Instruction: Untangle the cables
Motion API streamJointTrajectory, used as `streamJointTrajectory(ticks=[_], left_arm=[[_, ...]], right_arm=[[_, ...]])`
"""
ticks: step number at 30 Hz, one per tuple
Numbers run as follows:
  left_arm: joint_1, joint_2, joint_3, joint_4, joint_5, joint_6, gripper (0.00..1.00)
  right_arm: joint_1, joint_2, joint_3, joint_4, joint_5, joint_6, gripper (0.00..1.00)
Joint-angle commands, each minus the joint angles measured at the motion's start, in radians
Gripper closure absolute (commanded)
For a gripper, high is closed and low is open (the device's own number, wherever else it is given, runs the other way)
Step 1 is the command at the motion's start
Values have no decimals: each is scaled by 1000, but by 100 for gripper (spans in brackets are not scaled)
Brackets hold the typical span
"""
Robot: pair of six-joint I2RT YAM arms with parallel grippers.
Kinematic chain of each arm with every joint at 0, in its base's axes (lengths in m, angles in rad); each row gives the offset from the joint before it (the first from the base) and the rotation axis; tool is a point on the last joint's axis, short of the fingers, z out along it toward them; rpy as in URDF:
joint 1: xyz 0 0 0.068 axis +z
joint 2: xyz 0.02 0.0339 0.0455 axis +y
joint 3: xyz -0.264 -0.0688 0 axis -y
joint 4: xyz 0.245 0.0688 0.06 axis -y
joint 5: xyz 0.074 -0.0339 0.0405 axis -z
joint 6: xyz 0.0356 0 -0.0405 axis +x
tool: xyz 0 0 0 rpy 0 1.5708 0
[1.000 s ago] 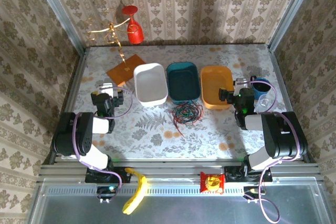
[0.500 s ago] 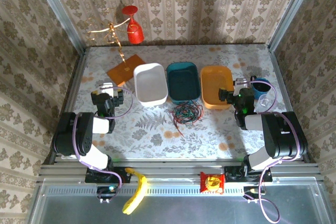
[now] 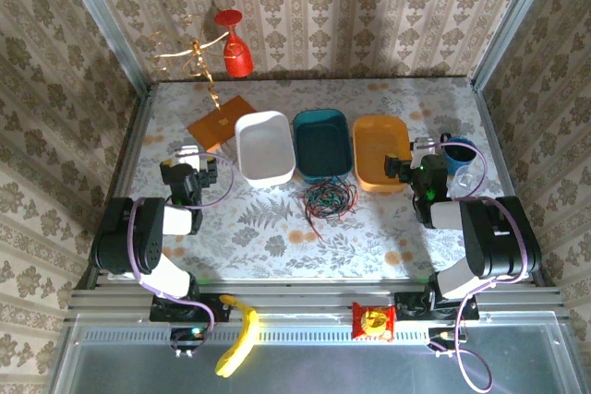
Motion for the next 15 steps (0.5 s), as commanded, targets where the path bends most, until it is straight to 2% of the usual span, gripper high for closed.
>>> streamJointTrajectory(ticks=[1, 4, 6, 7, 9, 10, 12, 13, 15], left_arm=[[41, -3, 13, -18, 59, -19, 0], [30, -19, 23, -43, 44, -9, 0], [15, -102, 74, -204, 20, 2, 0], [3, -144, 113, -306, -11, 7, 0], [-45, -222, 194, -503, -123, -2, 0], [-68, -251, 217, -565, -136, 6, 0], [-154, -291, 235, -570, -271, 39, 0], [-193, -301, 242, -567, -331, 26, 0], [-262, -314, 304, -677, -351, -61, 0]], right_arm=[[-11, 7, 15, -2, -15, 3, 0], [-13, 1, 5, 12, -22, 3, 0], [-12, -29, 20, -39, 23, 18, 0], [-14, -73, 42, -128, 63, 31, 0], [-10, -192, 155, -440, 192, 100, 13], [-3, -228, 199, -550, 253, 140, 18], [40, -317, 221, -638, 357, 180, 22], [68, -359, 223, -668, 379, 196, 21], [149, -433, 252, -782, 326, 205, 22]])
